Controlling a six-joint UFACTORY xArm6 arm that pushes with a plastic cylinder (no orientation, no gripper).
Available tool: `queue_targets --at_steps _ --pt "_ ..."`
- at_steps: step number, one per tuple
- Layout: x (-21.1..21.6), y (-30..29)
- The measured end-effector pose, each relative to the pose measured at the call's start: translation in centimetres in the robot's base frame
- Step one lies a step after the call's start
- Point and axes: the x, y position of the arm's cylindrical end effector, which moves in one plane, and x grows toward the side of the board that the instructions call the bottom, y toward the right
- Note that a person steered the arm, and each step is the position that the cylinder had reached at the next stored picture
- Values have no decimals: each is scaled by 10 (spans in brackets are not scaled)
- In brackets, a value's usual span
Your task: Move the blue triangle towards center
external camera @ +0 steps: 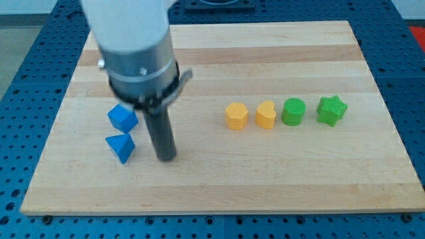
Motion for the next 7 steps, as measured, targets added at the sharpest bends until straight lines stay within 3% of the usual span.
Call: queue_targets --at_steps 1,2,4,6,7 --pt "25 -79" --pt "12 -119" --pt "-34 -24" --pt "-20 -96" --pt "-43 -102"
